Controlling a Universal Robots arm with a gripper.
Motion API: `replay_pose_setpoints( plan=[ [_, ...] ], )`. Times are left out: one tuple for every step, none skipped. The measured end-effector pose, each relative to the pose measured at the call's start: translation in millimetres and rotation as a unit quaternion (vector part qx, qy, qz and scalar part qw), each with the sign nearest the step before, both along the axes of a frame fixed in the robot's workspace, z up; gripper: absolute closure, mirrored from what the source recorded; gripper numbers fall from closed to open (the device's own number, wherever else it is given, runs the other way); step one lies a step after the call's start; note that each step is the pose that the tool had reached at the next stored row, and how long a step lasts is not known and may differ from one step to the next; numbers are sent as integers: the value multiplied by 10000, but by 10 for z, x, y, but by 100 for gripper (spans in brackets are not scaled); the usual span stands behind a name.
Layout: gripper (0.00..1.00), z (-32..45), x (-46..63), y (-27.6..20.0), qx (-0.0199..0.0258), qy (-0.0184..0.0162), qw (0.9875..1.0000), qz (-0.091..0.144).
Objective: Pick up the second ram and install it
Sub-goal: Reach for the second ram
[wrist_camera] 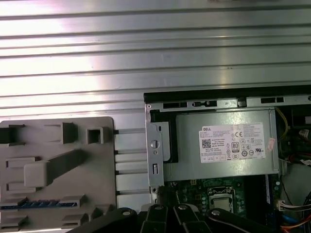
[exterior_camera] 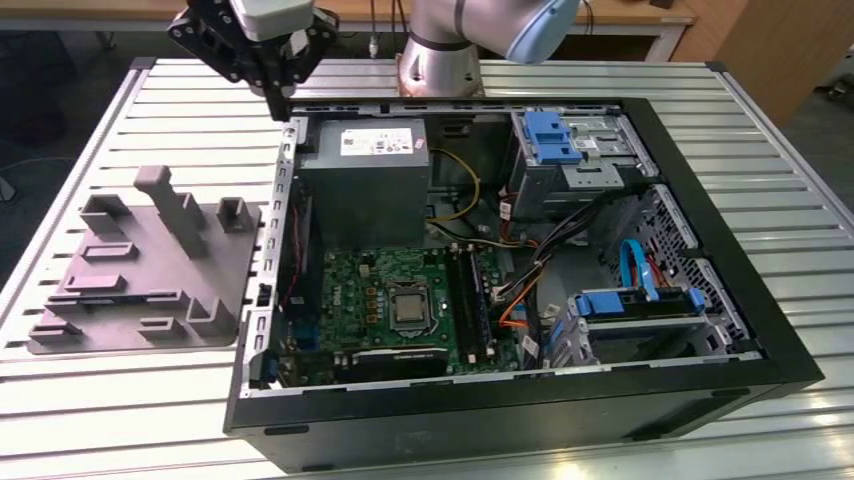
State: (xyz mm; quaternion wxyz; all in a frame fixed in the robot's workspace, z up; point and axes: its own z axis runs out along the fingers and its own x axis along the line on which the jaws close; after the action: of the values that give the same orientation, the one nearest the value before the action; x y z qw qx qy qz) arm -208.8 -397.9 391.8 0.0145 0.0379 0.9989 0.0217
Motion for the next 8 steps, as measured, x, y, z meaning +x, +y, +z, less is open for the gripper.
replay_pose_setpoints(
  plan=[
    [90,-1,-26,0,0,-1,10000,0],
    [90,-2,-56,0,0,-2,10000,1],
    [90,-3,-85,0,0,-3,10000,1],
    [90,-5,-118,1,0,-5,10000,0],
    [90,-7,-153,1,0,-6,10000,0],
    [90,-9,-190,2,1,-8,10000,0],
    [90,-10,-229,2,0,-9,10000,0],
    [90,-12,-270,2,0,-11,10000,1]
  ],
)
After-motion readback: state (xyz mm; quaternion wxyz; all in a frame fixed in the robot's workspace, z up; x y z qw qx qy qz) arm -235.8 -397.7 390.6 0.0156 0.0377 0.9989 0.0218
